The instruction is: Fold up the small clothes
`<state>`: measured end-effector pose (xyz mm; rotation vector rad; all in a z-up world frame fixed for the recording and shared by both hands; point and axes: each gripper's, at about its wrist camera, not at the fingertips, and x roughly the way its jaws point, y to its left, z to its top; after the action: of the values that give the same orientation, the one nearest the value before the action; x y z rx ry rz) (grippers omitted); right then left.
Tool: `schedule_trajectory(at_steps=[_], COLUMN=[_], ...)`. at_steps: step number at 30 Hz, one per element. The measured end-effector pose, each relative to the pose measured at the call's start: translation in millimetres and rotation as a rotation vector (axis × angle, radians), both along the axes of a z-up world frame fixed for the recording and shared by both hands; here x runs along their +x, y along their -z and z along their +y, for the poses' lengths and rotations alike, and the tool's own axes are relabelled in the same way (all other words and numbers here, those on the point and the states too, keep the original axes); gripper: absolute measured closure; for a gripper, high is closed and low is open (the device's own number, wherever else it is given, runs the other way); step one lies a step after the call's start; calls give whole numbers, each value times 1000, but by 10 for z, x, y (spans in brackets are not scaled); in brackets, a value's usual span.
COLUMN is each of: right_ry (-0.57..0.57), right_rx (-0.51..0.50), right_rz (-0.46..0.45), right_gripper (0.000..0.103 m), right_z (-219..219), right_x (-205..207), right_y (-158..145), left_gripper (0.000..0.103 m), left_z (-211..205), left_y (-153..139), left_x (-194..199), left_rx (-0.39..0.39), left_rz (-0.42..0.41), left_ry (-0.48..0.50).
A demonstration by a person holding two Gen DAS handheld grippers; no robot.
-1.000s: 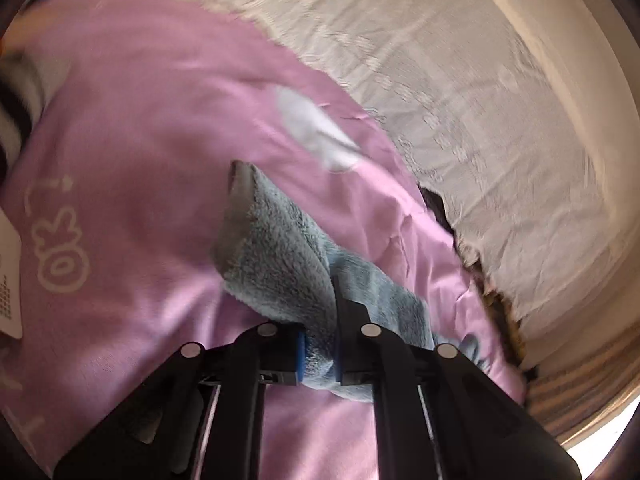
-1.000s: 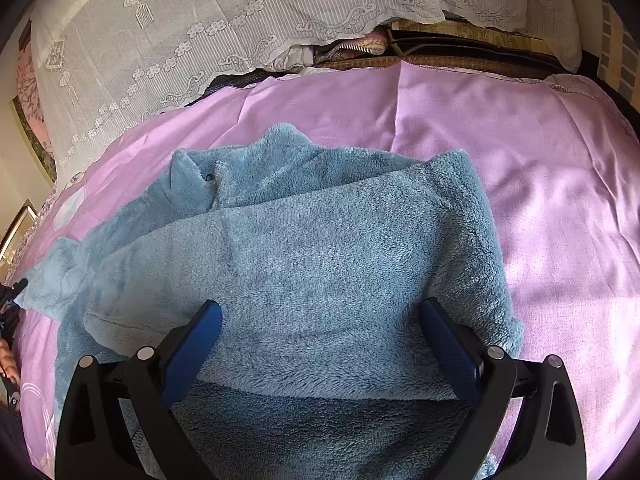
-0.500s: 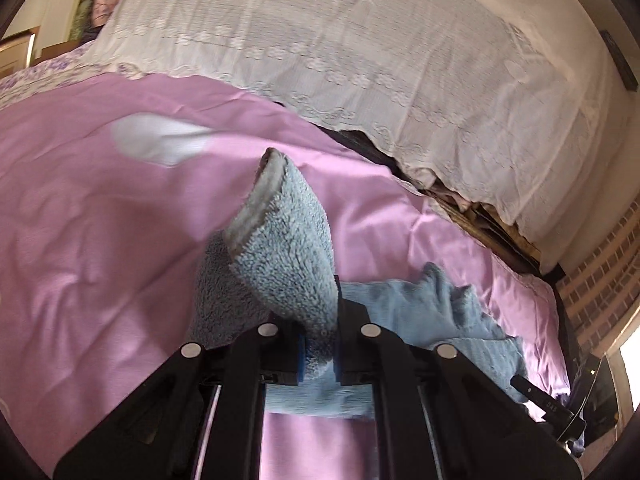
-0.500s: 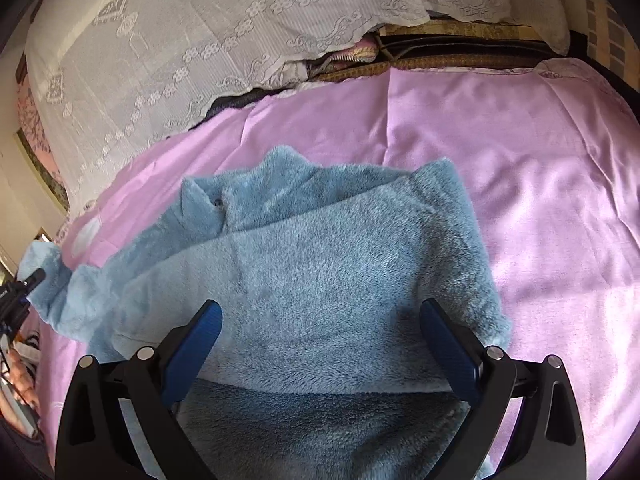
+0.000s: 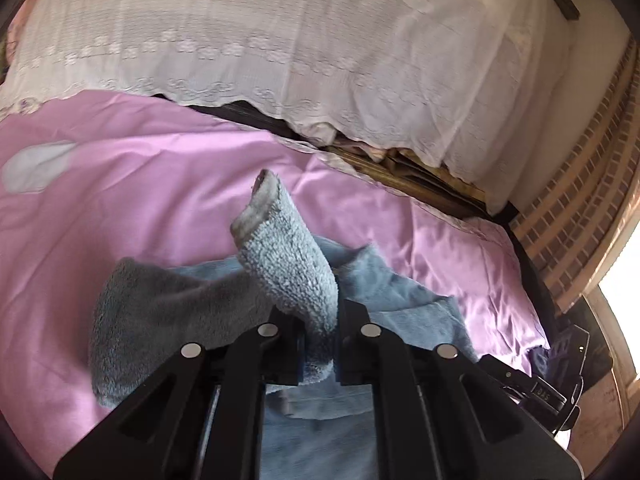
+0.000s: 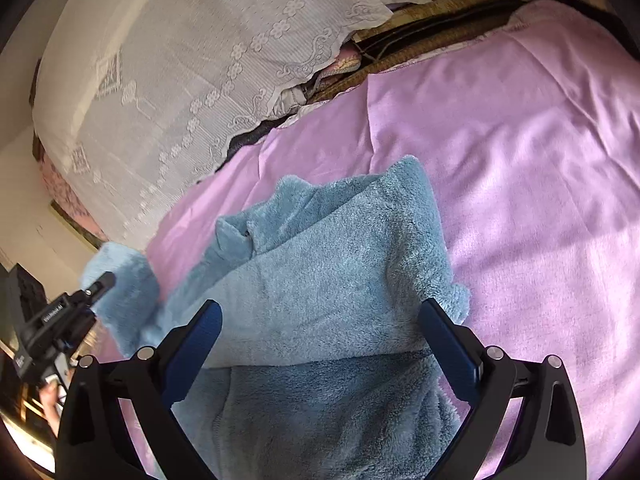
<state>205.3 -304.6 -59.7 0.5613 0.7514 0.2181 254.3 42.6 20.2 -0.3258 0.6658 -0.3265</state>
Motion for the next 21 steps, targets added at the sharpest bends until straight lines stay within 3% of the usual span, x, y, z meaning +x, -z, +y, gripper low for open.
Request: schedule_trajectory(at_steps=[12,21], right_ry=[18,118], right_rx=[135,227], right_rz=[15,0], right_gripper=[4,4], right_z=[-150,-475], right_x=[1,-52], right_y=[64,39], left_gripper=[95,94], left_z=[-970,-1382], left_y=[-302,157], left_x=[-61,57], left_rx=[43,34], left_rz=[-75,-2], left_ry=[165,229])
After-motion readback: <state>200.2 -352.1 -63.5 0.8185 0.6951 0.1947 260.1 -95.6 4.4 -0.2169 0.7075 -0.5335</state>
